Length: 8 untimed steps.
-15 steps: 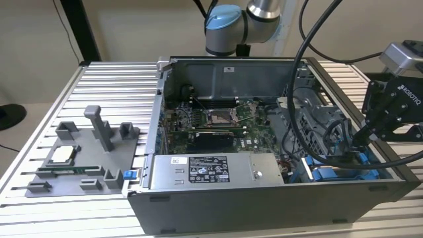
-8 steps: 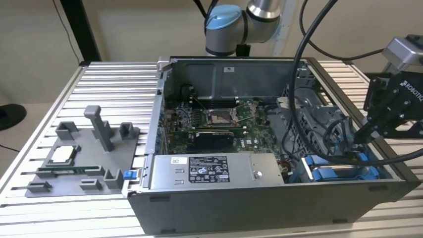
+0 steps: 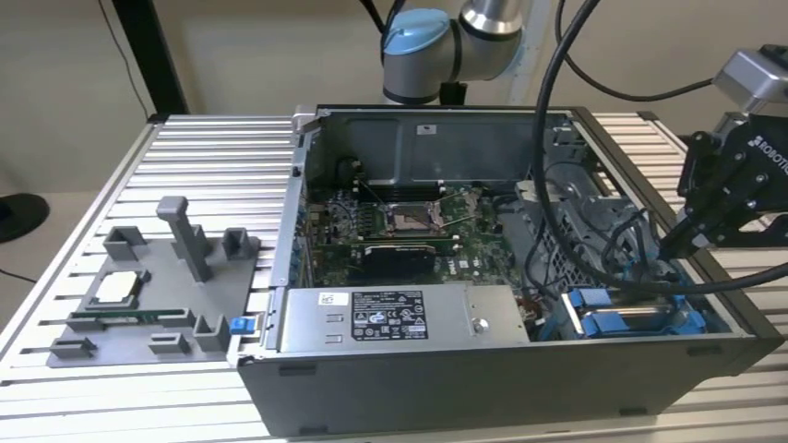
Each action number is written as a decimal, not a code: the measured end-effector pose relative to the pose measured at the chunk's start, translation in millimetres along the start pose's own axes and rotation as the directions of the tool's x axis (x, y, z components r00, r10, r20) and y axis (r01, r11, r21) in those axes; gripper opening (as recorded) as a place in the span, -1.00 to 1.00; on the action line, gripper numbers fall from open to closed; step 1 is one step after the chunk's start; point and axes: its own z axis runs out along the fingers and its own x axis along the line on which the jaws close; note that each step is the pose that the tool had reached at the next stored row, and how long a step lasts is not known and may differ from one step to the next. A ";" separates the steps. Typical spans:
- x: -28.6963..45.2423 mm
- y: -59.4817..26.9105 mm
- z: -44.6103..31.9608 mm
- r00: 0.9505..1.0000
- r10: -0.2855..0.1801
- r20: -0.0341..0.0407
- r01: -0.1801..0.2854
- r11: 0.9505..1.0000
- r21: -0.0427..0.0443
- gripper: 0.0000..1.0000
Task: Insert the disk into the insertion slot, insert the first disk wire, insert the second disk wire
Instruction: 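Insert the second disk wire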
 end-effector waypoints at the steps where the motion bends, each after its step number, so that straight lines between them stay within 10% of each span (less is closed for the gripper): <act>1: 0.0 1.3 -1.6 1.000 0.000 0.000 0.000 1.000 0.001 -1.00; 8: -0.4 10.8 -12.1 1.000 -0.003 0.000 0.003 1.000 0.007 -1.00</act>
